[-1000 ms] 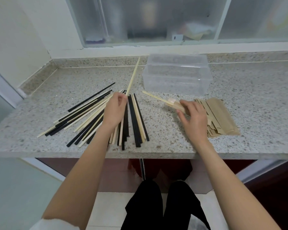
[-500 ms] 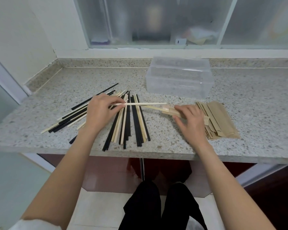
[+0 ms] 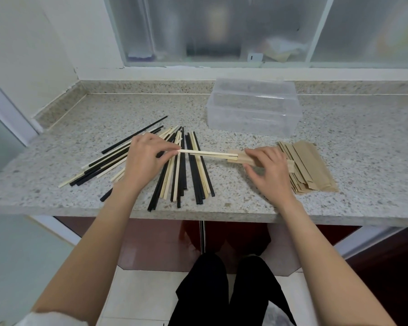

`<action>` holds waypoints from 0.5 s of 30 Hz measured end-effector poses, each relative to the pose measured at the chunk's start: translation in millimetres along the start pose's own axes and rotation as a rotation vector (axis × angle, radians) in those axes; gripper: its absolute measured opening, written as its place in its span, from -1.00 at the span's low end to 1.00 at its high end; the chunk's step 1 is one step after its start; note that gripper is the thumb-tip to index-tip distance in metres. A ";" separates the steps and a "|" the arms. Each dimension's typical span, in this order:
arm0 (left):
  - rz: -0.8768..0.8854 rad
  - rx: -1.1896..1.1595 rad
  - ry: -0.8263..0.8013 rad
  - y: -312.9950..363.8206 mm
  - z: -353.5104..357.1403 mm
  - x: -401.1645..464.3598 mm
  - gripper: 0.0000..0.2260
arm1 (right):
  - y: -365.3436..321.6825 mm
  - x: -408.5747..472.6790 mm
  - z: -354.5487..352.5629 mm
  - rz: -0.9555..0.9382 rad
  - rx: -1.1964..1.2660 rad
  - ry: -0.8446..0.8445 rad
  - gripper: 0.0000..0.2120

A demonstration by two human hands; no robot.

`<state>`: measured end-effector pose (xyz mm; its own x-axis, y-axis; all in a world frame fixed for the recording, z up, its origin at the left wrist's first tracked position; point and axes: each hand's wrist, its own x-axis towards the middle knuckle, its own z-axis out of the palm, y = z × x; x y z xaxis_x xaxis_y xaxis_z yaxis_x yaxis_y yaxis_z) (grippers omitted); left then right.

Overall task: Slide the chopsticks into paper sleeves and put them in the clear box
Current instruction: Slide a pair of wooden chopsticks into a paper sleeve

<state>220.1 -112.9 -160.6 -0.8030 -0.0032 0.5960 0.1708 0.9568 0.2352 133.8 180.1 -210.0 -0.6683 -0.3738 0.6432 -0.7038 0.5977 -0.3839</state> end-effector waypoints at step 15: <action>0.061 -0.012 -0.021 9.0 -0.3 6.6 -0.86 | -4.4 0.5 0.8 -0.100 0.027 0.007 -0.64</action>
<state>216.5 -104.4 -154.3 -0.8028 0.0608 0.5931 0.2260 0.9516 0.2083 136.3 176.7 -208.6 -0.5924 -0.4256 0.6841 -0.7734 0.5384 -0.3347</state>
